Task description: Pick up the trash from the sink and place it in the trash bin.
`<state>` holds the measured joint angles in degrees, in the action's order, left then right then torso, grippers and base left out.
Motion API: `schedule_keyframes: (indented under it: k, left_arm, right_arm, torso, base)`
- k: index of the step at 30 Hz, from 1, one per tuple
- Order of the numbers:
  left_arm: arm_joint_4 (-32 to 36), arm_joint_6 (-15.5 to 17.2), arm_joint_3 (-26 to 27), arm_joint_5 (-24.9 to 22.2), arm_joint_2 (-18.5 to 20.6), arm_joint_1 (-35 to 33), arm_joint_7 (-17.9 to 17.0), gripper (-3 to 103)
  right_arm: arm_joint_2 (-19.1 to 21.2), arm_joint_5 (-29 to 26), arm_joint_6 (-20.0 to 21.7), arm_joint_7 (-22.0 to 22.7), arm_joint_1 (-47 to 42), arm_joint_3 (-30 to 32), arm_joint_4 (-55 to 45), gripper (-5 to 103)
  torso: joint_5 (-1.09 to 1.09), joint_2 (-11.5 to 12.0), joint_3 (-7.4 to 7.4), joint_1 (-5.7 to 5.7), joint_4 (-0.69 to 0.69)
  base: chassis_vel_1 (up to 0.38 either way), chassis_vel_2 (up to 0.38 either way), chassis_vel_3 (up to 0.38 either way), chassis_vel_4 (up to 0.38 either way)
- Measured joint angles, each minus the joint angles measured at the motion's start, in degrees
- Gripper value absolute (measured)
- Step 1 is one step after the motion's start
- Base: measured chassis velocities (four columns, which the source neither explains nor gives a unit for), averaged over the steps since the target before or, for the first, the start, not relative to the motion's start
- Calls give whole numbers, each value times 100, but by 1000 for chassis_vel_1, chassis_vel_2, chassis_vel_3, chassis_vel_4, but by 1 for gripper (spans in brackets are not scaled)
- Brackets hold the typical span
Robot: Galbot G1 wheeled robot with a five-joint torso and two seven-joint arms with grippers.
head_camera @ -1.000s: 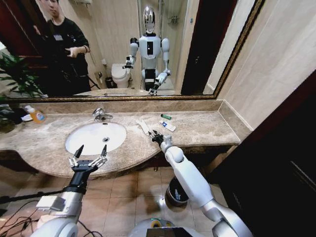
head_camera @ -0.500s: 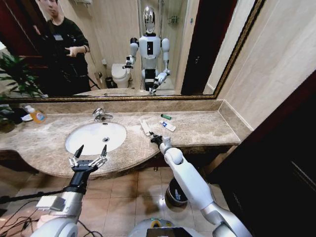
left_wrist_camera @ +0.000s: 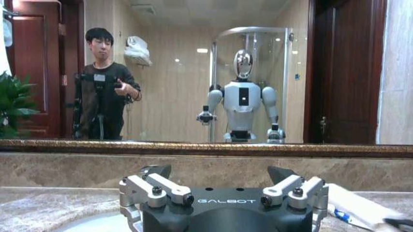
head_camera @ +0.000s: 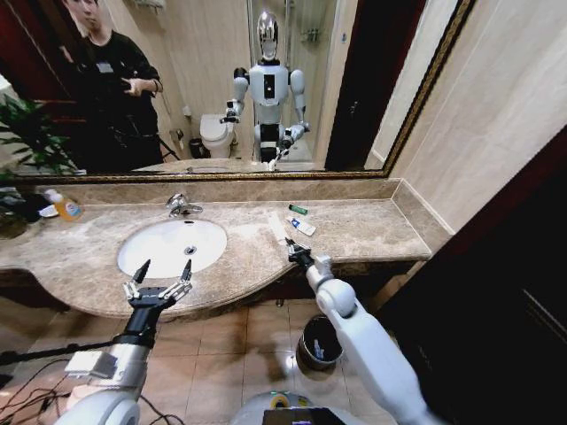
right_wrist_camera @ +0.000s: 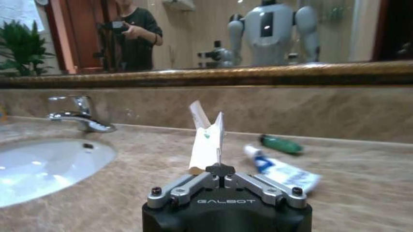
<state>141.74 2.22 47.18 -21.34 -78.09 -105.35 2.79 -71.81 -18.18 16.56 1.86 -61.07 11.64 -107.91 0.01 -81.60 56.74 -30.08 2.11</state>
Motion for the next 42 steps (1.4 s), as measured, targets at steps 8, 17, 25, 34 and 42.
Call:
schedule_keyframes:
  k: [8, 17, 25, 34, 42]
  left_arm:
    - [0, 0, 0, 0, 0, 0, 0, 100]
    - [0, 0, -1, 0, 0, 0, 1, 100]
    - [0, 0, -1, 0, 0, 0, 1, 100]
    - [0, 0, -1, -1, 0, 0, 1, 100]
    - [0, 0, 0, 0, 0, 0, 1, 100]
  right_arm:
    - [519, -81, -218, 135, -723, 466, -594, 0]
    - [718, -322, -373, 107, -1730, 1349, -1113, 0]
    - [665, -704, -973, -555, -2829, 2317, -1310, 0]
    - [540, -764, -2211, -1079, -3768, 2473, -717, 0]
    - [223, -477, -2489, -1079, -3913, 2081, -94, 0]
  torso:
    - [1, 0, 0, 0, 0]
    - [1, 0, 0, 0, 0]
    - [1, 0, 0, 0, 0]
    - [1, 0, 0, 0, 0]
    - [-1, -1, 0, 0, -1]
  base:
    - [0, 0, 0, 0]
    - [0, 0, 0, 0]
    - [0, 0, 0, 0]
    - [0, 0, 0, 0]
    - [0, 0, 0, 0]
